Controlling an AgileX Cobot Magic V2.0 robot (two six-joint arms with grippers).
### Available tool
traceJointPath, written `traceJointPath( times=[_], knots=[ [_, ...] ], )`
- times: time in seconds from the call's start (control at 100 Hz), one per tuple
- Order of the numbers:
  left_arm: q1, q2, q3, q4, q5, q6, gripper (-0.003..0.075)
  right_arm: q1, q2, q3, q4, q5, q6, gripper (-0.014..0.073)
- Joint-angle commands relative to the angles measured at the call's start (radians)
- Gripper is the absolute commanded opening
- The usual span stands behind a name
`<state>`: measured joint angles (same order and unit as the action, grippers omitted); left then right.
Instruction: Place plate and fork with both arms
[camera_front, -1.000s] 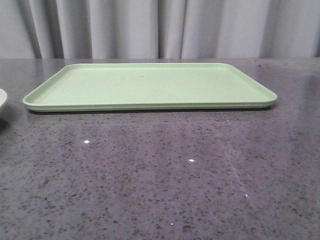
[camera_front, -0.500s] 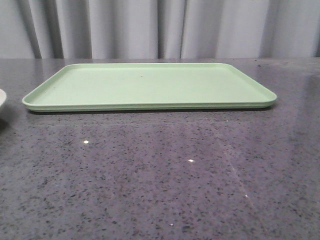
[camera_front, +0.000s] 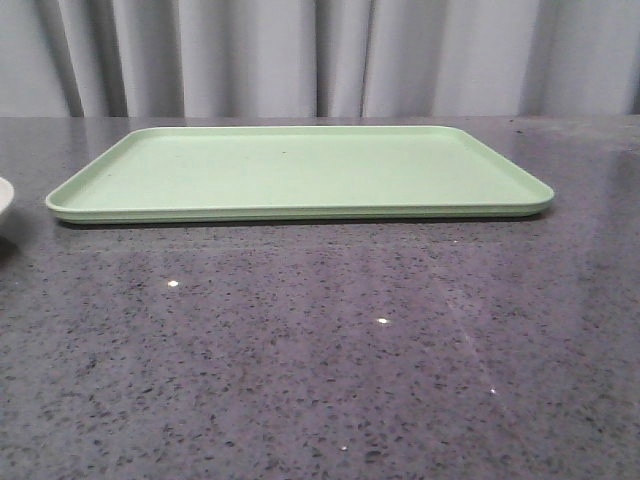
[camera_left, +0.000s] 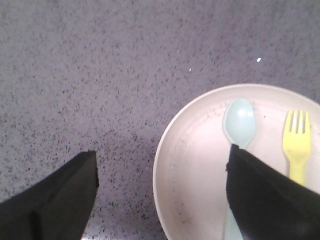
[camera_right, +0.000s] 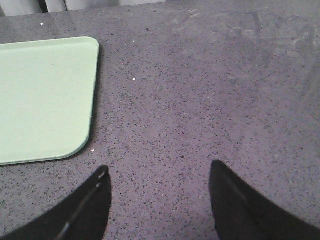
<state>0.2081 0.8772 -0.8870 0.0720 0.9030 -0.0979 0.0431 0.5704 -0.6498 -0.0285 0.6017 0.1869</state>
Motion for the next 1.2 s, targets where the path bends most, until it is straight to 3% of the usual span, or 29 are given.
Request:
traceJointPath(
  times=[0.0,0.47,0.97,1.09,1.19],
  knots=[
    [0.002,0.061,-0.044,0.023,-0.014,-0.005,0.0512,-0.005,0.008,-0.036,-0.006,-0.062,-0.013,0.0447],
    [0.002,0.334,-0.052,0.027,0.003,-0.001,0.0512,-0.005,0.008,-0.036,-0.006,-0.063,-0.013,0.0447],
    [0.020,0.481,-0.052,0.018,-0.035,-0.001,0.0508,-0.005,0.008,-0.036,-0.006,-0.063,-0.013,0.0447],
    [0.020,0.481,-0.052,0.018,-0.032,-0.001,0.0411,-0.005,0.008,-0.036,-0.006,-0.063,-0.013,0.0447],
    [0.020,0.481,-0.052,0.016,-0.030,-0.001,0.0256,-0.005,0.008,-0.036,-0.006,-0.063,-0.013,0.0447]
  ],
)
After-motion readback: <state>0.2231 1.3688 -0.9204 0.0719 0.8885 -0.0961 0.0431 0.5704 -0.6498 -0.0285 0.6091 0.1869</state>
